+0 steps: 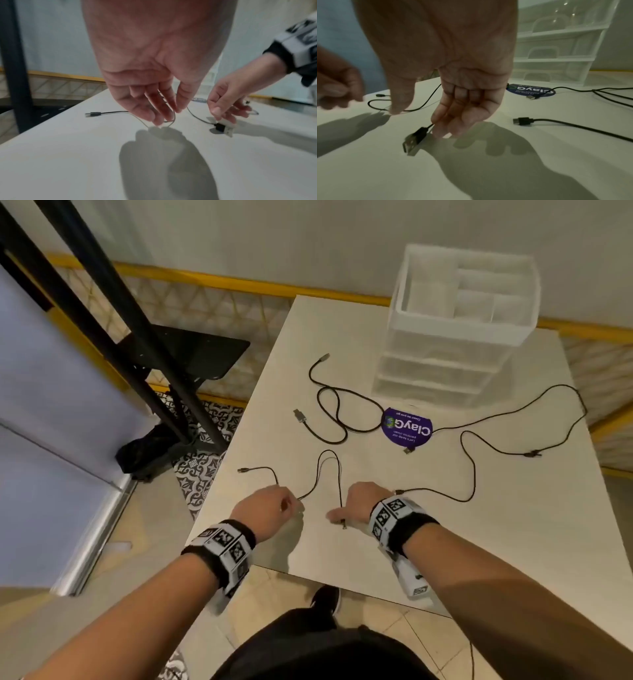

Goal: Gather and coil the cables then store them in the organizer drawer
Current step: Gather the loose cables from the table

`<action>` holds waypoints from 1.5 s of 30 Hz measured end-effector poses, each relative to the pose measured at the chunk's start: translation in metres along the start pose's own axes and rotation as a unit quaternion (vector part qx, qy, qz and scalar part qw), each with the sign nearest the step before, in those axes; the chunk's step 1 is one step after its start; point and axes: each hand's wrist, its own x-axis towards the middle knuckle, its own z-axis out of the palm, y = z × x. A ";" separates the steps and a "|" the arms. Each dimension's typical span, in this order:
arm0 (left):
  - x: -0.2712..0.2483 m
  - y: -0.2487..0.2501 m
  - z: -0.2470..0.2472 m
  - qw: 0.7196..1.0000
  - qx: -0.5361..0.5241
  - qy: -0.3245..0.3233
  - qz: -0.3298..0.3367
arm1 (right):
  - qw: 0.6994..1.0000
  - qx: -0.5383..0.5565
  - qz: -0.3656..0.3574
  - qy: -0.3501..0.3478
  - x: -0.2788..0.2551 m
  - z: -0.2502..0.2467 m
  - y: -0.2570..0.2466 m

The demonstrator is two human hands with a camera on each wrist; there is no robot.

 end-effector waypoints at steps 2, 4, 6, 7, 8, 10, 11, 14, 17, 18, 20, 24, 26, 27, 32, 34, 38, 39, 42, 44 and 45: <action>0.009 0.001 0.002 1.000 0.020 0.011 0.020 | 1.000 -0.015 0.019 -0.014 0.002 0.008 0.000; 0.014 0.009 0.004 0.998 0.027 -0.001 0.055 | 0.999 -0.019 0.025 -0.015 0.003 0.015 0.002; 0.020 0.016 0.008 0.993 0.045 -0.006 0.110 | 0.999 0.006 0.039 -0.003 0.003 0.014 0.005; 0.024 0.019 0.009 0.989 0.050 0.004 0.139 | 0.999 0.022 0.042 0.010 0.003 0.011 0.007; 0.026 0.023 0.008 0.986 0.052 0.018 0.160 | 0.998 0.040 0.041 0.031 0.003 0.007 0.009; 0.035 0.031 0.006 0.978 0.051 0.054 0.194 | 0.989 0.120 0.029 0.084 -0.002 -0.004 0.013; 0.040 0.035 0.003 0.974 0.059 0.071 0.207 | 0.977 0.178 0.018 0.115 -0.005 -0.012 0.015; 0.057 0.054 -0.009 0.969 0.070 0.091 0.220 | 0.925 0.320 -0.032 0.201 -0.014 -0.037 0.016; 0.066 0.077 -0.021 0.976 -0.013 0.062 0.211 | 0.886 0.386 -0.061 0.251 -0.020 -0.056 0.016; 0.067 0.084 -0.023 0.977 -0.058 0.044 0.199 | 0.877 0.399 -0.065 0.261 -0.020 -0.061 0.017; 0.070 0.095 -0.027 0.979 -0.111 0.023 0.169 | 0.861 0.422 -0.074 0.275 -0.017 -0.067 0.019; 0.088 0.090 -0.034 0.977 -0.178 0.073 0.095 | 0.863 0.420 -0.074 0.270 0.001 -0.074 0.024; 0.098 0.079 -0.039 0.966 -0.233 0.103 0.047 | 0.883 0.395 -0.071 0.244 0.016 -0.077 0.024; 0.101 0.074 -0.042 0.958 -0.260 0.116 0.025 | 0.898 0.366 -0.076 0.232 0.024 -0.079 0.022; 0.101 0.047 -0.051 0.914 -0.375 0.136 -0.078 | 0.978 0.145 -0.098 0.117 0.072 -0.078 0.004; 0.101 0.040 -0.050 0.914 -0.374 0.129 -0.090 | 0.987 0.108 -0.097 0.069 0.087 -0.074 -0.003; 0.103 0.035 -0.043 0.916 -0.372 0.104 -0.105 | 0.993 -0.024 -0.086 0.075 0.099 -0.062 -0.008; 0.104 0.035 -0.041 0.913 -0.382 0.093 -0.114 | 0.992 -0.035 -0.084 0.088 0.099 -0.057 -0.006; 0.103 0.039 -0.032 0.888 -0.438 0.044 -0.132 | 0.989 -0.007 -0.081 0.122 0.095 -0.041 0.001; 0.100 0.045 -0.027 0.881 -0.452 0.032 -0.139 | 0.990 -0.014 -0.084 0.113 0.089 -0.034 0.007; 0.099 0.047 -0.026 0.879 -0.453 0.030 -0.143 | 0.991 -0.018 -0.083 0.103 0.085 -0.033 0.009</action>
